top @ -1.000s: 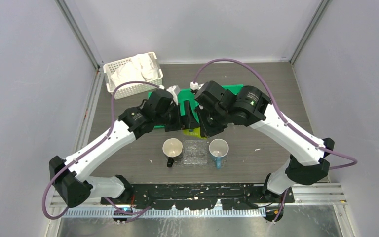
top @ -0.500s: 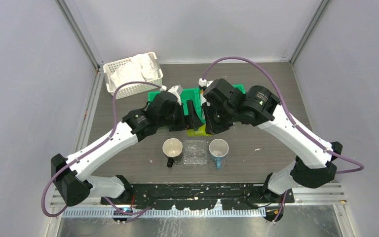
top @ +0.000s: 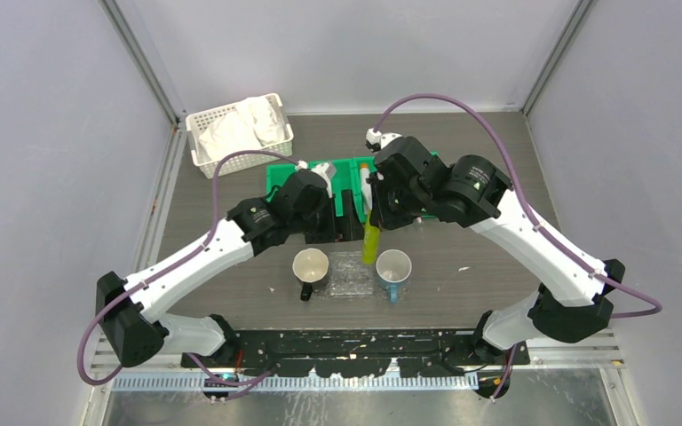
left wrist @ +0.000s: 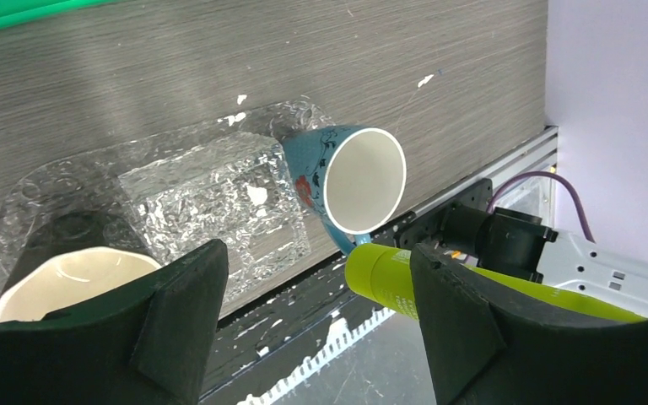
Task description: Prepare toiletry sets of a toothbrush and toothpaste on the tray
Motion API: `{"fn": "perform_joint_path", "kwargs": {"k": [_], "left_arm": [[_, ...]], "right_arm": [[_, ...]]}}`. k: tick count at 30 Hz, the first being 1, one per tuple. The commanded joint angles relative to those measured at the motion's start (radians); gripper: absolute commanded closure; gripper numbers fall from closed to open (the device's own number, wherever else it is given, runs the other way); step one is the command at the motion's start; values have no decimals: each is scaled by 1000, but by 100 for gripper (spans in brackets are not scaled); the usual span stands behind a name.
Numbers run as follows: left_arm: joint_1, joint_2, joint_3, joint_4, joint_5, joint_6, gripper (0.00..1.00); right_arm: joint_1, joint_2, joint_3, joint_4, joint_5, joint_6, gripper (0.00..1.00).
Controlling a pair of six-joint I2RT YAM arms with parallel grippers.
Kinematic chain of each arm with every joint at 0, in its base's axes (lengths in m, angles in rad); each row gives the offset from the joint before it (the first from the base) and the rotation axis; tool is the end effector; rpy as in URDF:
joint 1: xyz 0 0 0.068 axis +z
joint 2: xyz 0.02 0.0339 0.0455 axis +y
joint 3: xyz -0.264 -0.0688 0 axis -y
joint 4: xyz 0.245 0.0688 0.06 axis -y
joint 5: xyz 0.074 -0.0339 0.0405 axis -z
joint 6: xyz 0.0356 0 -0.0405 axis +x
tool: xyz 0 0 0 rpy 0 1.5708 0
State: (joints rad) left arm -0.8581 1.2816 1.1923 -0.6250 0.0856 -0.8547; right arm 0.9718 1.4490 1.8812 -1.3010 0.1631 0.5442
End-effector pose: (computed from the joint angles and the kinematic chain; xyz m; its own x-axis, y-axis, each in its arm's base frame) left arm 0.1787 -0.2114 0.3327 -0.8817 -0.1292 -0.4537 0.1994 0.7695 -0.6067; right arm 0.1490 0.2080 0.4493 -0.7596 -0.2067 -0.6166 -0.4238 0.8765 0.2282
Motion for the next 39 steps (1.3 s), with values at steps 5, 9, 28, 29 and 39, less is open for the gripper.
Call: {"fn": "perform_joint_path", "kwargs": {"k": [5,9,28,29,39], "left_arm": [[90,-62,57,-96,-41,68,14],[141,-136,78,-203,-155,104,0],[180,-217,-23,-205,-141,106,0],[180,-217,-24,-203,-141,105,0],[180,-216,-46,-190,-127,97,0]], "right_arm": [[2,-89,-140,203,-27,-15,99],[44,-124,-247,290,39,-60,99],[190,-144,-476,510,365,-200,99],[189,-148,-484,513,364,-200,99],[191,-164,-509,510,317,-185,99]]}}
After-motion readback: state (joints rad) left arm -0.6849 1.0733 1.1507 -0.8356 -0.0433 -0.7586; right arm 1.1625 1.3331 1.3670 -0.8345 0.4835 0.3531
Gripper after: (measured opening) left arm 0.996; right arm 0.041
